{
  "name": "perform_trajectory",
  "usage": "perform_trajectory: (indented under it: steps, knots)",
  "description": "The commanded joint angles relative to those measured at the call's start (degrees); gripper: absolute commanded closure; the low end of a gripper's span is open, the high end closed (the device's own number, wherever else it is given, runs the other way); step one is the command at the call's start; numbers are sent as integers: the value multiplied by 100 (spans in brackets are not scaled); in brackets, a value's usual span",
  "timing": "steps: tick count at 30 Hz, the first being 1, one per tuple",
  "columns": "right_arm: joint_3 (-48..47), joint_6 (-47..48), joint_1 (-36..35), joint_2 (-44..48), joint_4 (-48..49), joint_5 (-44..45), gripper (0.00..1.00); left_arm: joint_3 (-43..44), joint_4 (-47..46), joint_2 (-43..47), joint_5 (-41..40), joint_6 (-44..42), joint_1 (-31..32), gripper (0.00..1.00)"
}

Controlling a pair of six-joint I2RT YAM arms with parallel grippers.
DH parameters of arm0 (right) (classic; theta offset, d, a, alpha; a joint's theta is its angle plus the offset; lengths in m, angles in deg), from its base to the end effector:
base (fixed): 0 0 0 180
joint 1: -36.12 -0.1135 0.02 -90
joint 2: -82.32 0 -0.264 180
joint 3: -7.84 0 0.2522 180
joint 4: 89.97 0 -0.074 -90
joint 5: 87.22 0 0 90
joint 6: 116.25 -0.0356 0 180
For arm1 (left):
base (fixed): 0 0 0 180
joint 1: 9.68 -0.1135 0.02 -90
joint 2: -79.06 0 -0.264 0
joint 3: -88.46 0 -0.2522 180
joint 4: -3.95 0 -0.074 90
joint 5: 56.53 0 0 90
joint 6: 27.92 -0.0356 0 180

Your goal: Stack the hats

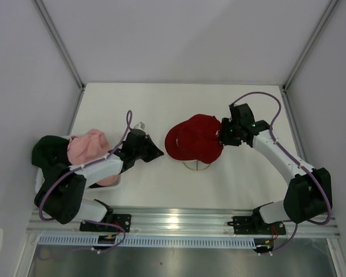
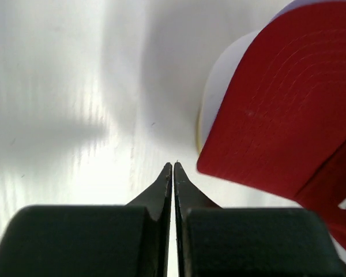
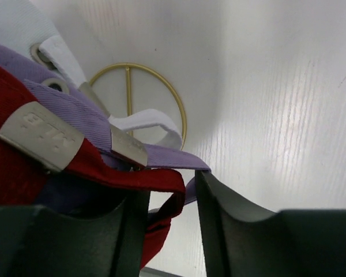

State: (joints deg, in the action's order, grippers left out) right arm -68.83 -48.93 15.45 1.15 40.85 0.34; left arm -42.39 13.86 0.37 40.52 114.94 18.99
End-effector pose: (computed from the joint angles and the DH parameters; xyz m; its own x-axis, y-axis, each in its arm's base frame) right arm 0.2762 0.1058 0.2663 -0.8406 0.0946 -0.5333 -0.0565 0.9639 0.2600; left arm 0.2366 -0.1344 0.1786 -0.7824 -0.4738 -0.4040 -0.1067 0.7413 -0.6626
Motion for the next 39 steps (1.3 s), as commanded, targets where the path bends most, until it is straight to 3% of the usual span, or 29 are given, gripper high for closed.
perform_trajectory:
  steps: [1, 7, 10, 11, 17, 20, 24, 31, 39]
  knots:
    - [-282, 106, -8, 180, -702, 147, 56, 231, 507, 214, -397, -311, 139, 99]
    - [-871, 167, 1, 417, -1230, 33, 36, 266, 780, 583, -573, -539, 183, 99]
    - [-1125, 185, 10, 558, -1406, 6, 29, 441, 1035, 881, -678, -802, 192, 93]
    - [-1161, 176, 19, 601, -1424, -2, 28, 494, 1114, 952, -679, -873, 183, 86]
    - [-1083, -70, 168, 953, -1415, 50, 26, 960, 1510, 1374, -924, -1375, 183, 57]
    - [-951, -193, 282, 1146, -1310, 103, 26, 1170, 1607, 1419, -942, -1594, 192, 49]
    - [-924, -211, 449, 1384, -1108, 33, 27, 1461, 1783, 1313, -933, -1832, 192, 46]
    - [-916, 333, 502, 1384, -581, -897, 32, 1689, 2019, 1480, -933, -2034, 192, 41]
    - [-907, 703, 493, 893, -484, -960, 40, 2357, 2793, 1805, -1249, -2622, 183, 24]
